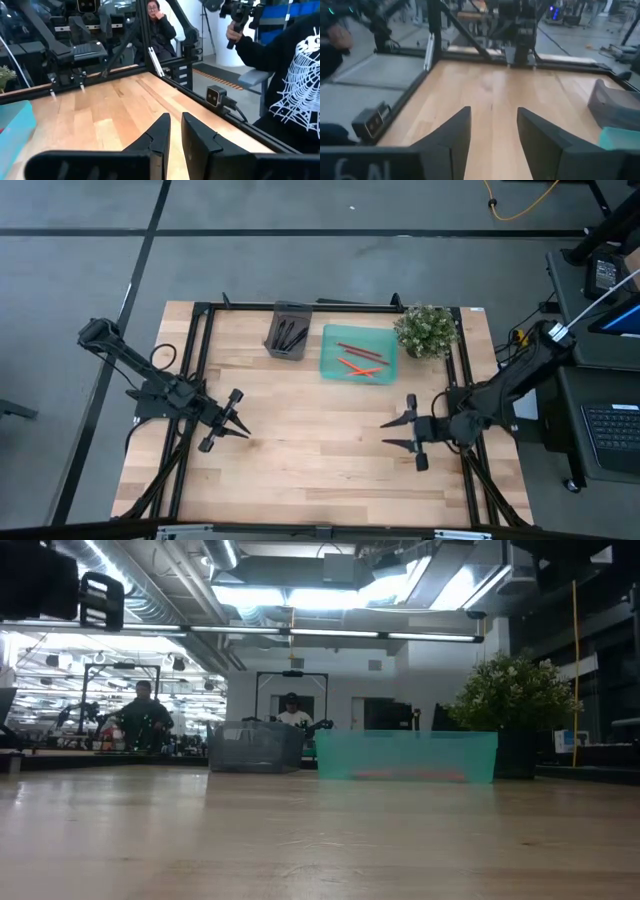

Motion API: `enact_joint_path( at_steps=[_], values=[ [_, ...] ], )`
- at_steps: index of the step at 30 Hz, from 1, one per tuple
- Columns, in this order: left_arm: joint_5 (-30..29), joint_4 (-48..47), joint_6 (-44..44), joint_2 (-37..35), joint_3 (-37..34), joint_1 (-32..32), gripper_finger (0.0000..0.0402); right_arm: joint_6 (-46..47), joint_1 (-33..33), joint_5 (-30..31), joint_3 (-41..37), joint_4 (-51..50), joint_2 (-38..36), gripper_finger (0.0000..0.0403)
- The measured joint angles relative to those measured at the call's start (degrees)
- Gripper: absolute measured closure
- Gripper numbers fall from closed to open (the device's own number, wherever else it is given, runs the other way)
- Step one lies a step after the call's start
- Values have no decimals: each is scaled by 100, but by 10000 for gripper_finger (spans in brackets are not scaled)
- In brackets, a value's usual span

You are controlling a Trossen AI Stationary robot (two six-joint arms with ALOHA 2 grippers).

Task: Sort pens & pencils
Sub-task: Return to Home Position

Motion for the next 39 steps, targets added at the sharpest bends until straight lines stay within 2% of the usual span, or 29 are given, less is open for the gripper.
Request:
enact_joint_path(
  at_steps=[7, 12, 22, 29, 32, 39],
  values=[
    [-1, 166, 17, 1, -125, -2, 360, -155, -57, -151, -794, 1536, 57, 242],
    [-70, -223, -30, 1, -125, -2, 360, -274, -298, -166, -1224, 2057, 57, 242],
    [-91, -554, -4, 1, -125, -3, 360, -219, -908, -814, -1988, 3187, 57, 242],
    [-91, -576, -4, -36, -125, 0, 360, -2, -1069, -1015, -2015, 3194, 56, 242],
    [-80, -587, -4, -456, -125, 89, 360, -4, -1113, -1014, -2015, 3158, 55, 242],
    [-99, -611, -7, -1399, -125, 1173, 360, -6, -1132, -1011, -2017, 2940, 57, 242]
  ],
)
